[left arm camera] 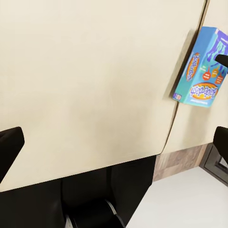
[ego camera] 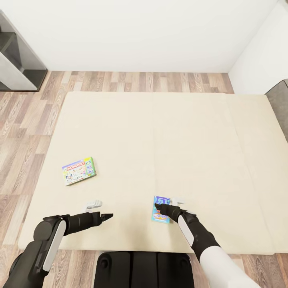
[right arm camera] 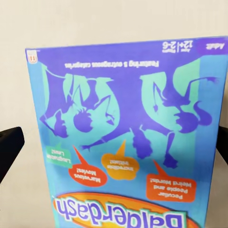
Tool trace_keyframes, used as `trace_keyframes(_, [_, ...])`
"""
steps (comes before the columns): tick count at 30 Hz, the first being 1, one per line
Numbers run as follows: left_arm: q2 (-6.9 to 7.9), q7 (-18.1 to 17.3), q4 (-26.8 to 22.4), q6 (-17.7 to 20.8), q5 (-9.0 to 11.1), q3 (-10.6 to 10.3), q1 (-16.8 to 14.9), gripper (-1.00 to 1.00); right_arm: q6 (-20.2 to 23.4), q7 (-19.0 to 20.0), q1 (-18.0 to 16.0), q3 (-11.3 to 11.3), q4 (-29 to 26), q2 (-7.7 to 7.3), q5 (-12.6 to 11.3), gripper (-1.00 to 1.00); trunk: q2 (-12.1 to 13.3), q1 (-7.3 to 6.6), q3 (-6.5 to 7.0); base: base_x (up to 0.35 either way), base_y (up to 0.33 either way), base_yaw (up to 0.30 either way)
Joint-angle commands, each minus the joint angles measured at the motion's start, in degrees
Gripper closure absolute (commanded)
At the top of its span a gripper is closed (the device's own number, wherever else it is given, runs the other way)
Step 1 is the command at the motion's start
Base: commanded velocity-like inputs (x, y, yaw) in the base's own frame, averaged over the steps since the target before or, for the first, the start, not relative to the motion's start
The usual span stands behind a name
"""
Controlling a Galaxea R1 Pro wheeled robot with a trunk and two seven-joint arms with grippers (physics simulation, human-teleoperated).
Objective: Put all the toys in the child's room - the three board games (two on the bed and one on the table), the two jigsaw puzzles on the table, and the tennis ball on the table - inside the toy box on the table in the child's room.
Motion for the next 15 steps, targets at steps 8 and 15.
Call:
trace_keyframes(8, [0.01,-0.02,-0.03,0.4,0.24,0.07,-0.03,-1.0,0.3,0.01,0.0,0.03,-0.09,0.03,-0.26,-1.0,-0.09,0.03,-0.06,0.0,0.043,0.0])
trace_keyframes(15, [0.0,-0.01,-0.03,0.4,0.17,0.07,-0.03,-1.0,0.3,0.01,0.0,0.03,-0.09,0.11,-0.26,-1.0,-0.09,0.03,-0.06,0.0,0.039,0.0])
